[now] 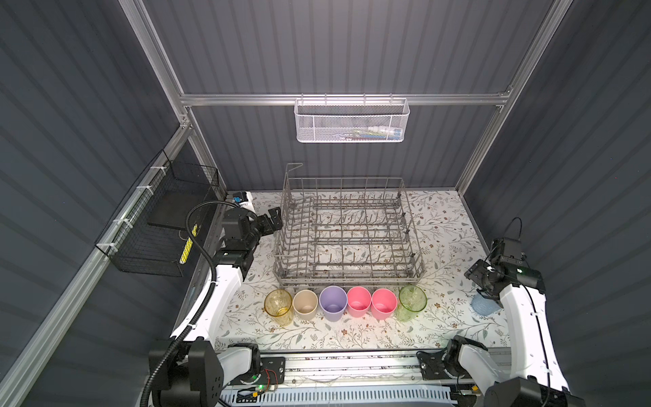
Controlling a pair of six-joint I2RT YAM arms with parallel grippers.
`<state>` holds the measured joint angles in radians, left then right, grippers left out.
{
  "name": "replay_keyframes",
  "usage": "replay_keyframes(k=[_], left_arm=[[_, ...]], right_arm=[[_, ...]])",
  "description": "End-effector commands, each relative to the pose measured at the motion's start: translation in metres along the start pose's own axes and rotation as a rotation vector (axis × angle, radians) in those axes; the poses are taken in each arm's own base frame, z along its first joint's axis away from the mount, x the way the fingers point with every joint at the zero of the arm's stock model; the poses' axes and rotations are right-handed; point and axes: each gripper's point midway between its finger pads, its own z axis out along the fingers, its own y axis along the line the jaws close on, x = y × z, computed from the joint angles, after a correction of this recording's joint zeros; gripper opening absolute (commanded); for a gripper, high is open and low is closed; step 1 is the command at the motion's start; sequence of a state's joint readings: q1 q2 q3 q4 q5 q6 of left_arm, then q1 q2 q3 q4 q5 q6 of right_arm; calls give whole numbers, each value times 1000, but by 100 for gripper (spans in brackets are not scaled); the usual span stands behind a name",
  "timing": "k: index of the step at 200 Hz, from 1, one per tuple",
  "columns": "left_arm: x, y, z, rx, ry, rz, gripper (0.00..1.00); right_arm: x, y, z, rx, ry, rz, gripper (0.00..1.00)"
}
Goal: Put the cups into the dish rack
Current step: 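Reach the right gripper down to the translucent blue cup while the left arm rises, then close the right gripper on the blue cup's rim and lift it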
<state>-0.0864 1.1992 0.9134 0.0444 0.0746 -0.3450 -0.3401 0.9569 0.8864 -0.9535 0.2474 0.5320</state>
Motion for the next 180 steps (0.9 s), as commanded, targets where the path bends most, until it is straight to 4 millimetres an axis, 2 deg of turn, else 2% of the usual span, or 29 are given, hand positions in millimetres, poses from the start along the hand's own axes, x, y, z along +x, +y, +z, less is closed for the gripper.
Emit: replay_keyframes(k=[1, 81, 180], left_arm=[[-4, -8, -4, 30, -5, -3, 100], [-7, -10, -9, 31, -15, 8, 100], [-7, -9, -10, 27, -19, 12, 100]], right_arm=[[-4, 3, 6, -7, -15, 25, 84], [-5, 3, 22, 23, -12, 19, 67], [4, 3, 33, 29, 11, 21, 50]])
